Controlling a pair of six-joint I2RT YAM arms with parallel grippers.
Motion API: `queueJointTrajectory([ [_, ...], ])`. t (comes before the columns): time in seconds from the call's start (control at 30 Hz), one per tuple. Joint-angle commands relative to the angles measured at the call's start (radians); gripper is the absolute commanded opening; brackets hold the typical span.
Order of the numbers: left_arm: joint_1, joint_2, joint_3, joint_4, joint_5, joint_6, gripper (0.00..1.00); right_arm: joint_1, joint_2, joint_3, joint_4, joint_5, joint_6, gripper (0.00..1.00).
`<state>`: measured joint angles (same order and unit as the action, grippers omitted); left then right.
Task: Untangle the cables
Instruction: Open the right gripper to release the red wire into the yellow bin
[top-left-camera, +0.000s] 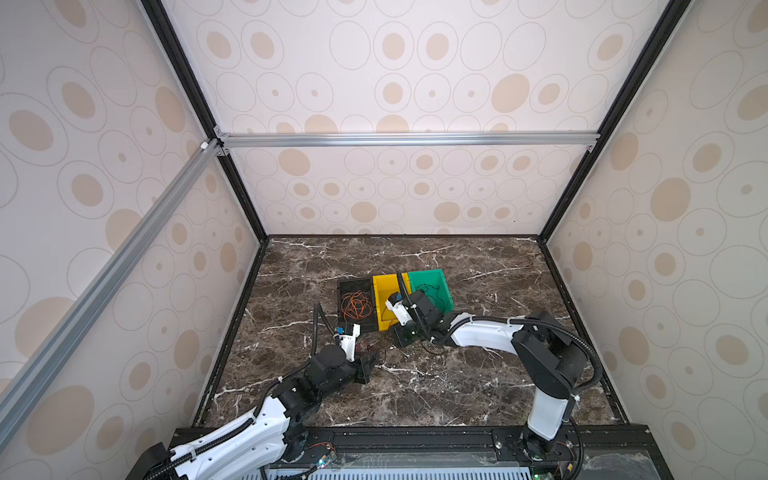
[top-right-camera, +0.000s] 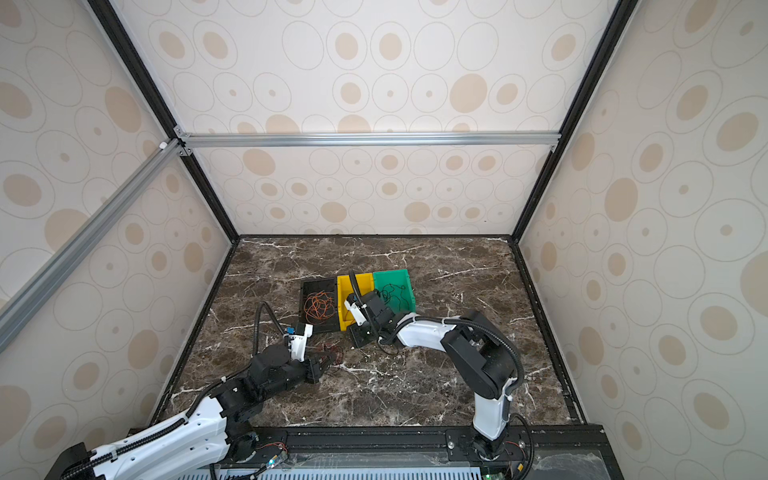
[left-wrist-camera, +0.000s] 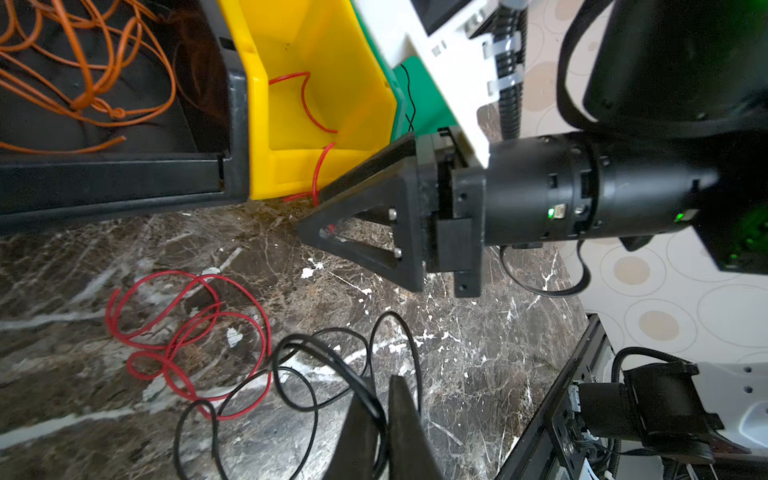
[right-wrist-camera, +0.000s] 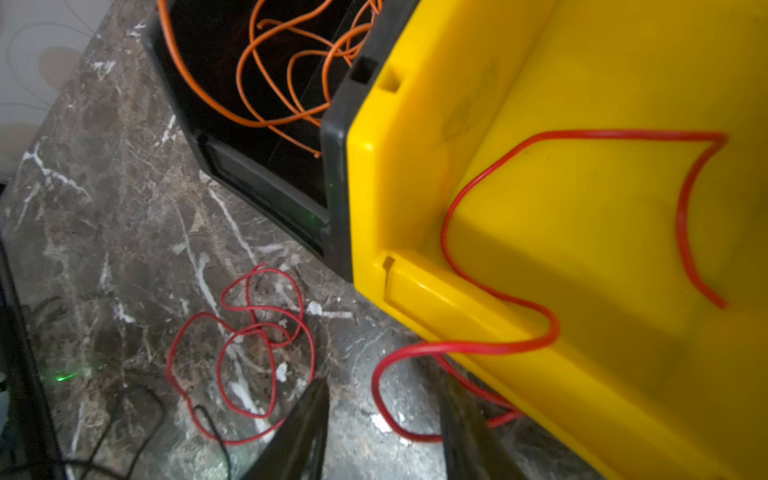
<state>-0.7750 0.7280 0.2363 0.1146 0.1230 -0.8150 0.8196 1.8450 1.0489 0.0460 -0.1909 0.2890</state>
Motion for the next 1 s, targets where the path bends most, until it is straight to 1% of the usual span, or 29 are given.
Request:
queueJointTrajectory([
  [0.0, 0.004, -0.016, 0.0, -0.004, -0.014, -0.01, 0.1, 0.019, 0.028, 0.011, 0.033, 0.069, -0.044, 0.44],
  [0.13, 0.005, -0.026, -0.009, -0.003, -0.018, -0.014, 0.1, 0.024, 0.051, 0.025, 0.018, 0.071, -0.05, 0.38],
  [0.23, 0.005, -0.025, -0.015, 0.001, -0.017, -0.016, 0.1, 0.026, 0.039, 0.016, 0.015, 0.079, -0.049, 0.28],
  [0.33, 0.006, -0.023, -0.019, 0.009, -0.017, -0.018, 0.1, 0.027, 0.031, 0.02, 0.003, 0.081, -0.052, 0.21],
  [0.43, 0.006, -0.019, -0.022, 0.013, -0.014, -0.021, 0.1, 0.027, 0.006, 0.031, -0.023, 0.07, -0.051, 0.1],
  [0.5, 0.005, -0.024, -0.025, 0.013, -0.015, -0.022, 0.1, 0.027, -0.023, 0.041, -0.049, 0.06, -0.053, 0.06],
  [0.63, 0.006, -0.037, -0.031, 0.009, -0.02, -0.025, 0.1, 0.025, -0.066, 0.113, -0.16, 0.063, -0.068, 0.03],
  [0.73, 0.006, -0.044, -0.035, 0.008, -0.021, -0.027, 0.1, 0.018, -0.063, 0.194, -0.24, 0.051, -0.086, 0.02],
  [0.87, 0.005, -0.053, -0.045, 0.012, -0.019, -0.033, 0.1, -0.004, -0.027, 0.309, -0.323, 0.029, -0.091, 0.02],
  [0.97, 0.006, -0.065, -0.054, 0.018, -0.018, -0.04, 0.1, -0.028, 0.028, 0.401, -0.376, 0.025, -0.086, 0.02],
])
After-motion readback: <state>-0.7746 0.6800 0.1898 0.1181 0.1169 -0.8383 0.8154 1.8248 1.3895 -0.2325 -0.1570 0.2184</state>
